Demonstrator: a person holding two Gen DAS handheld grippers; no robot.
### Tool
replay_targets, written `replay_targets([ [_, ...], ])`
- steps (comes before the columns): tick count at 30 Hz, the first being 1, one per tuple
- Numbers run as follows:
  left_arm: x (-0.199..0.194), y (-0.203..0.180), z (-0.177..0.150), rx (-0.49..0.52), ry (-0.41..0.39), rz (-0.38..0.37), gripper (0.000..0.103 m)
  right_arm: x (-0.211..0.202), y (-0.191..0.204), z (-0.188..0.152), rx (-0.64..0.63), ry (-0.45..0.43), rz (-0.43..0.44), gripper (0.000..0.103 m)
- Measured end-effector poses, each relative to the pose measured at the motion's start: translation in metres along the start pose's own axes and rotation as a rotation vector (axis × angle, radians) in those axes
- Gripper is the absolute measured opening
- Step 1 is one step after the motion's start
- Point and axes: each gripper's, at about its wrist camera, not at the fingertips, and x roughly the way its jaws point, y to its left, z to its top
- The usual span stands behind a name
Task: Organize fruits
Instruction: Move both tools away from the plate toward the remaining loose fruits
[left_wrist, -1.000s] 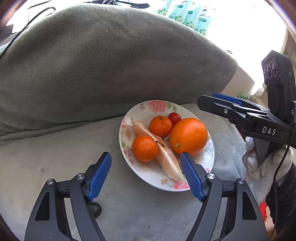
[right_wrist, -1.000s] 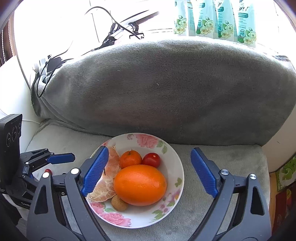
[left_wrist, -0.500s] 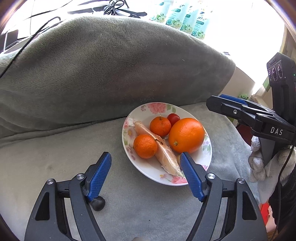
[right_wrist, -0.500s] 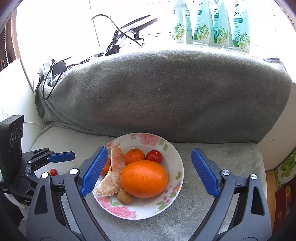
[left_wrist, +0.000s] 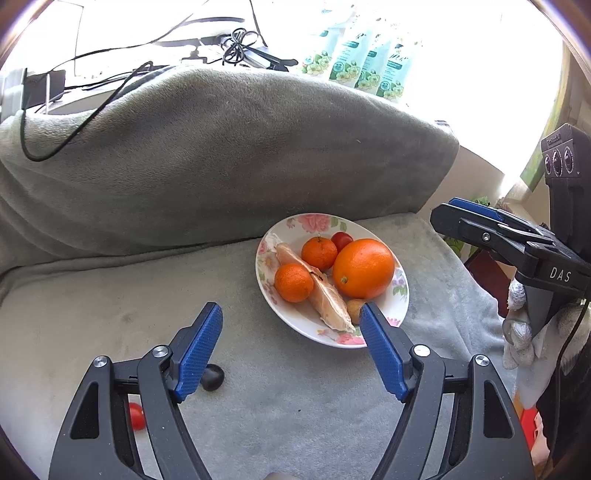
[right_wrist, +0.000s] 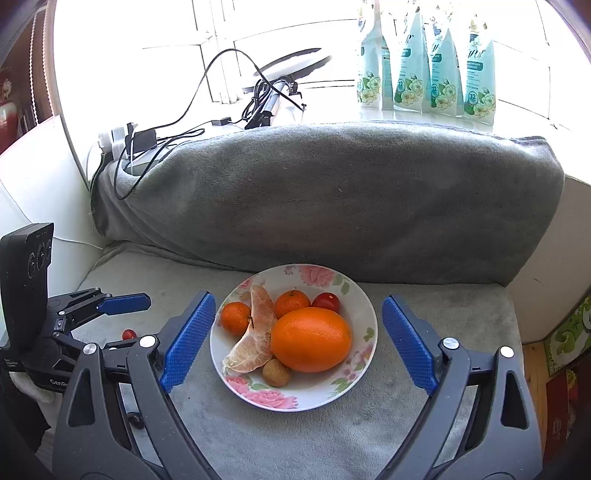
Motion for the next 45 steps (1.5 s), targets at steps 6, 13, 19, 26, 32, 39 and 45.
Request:
replay_targets([
  [6,-0.024,0.01,-0.009,-0.02,-0.034,0.026,0.077,-0.015,0.016,-0.003,-0.019,-0.014,0.019,0.094],
  [13,-0.061,0.029,-0.018,-0.041,-0.095,0.07,0.077,-0.029,0.038,-0.01,-0.043,-0.023,0.056,0.094],
  [19,-0.093,0.048,-0.033,-0.066,-0.128,0.122,0.077,-0.036,0.058,-0.019,-0.079,-0.021,0.098,0.094],
  [26,-0.124,0.071,-0.059,-0.117,-0.16,0.191,0.077,-0.041,0.08,-0.028,-0.107,-0.018,0.15,0.094],
  [32,-0.143,0.086,-0.087,-0.162,-0.166,0.246,0.077,-0.041,0.102,-0.039,-0.154,-0.006,0.187,0.094],
  [39,-0.153,0.096,-0.127,-0.22,-0.141,0.261,0.076,-0.03,0.127,-0.06,-0.208,0.035,0.228,0.094],
  [45,-0.152,0.094,-0.153,-0.265,-0.119,0.249,0.067,-0.02,0.146,-0.081,-0.247,0.076,0.259,0.094],
])
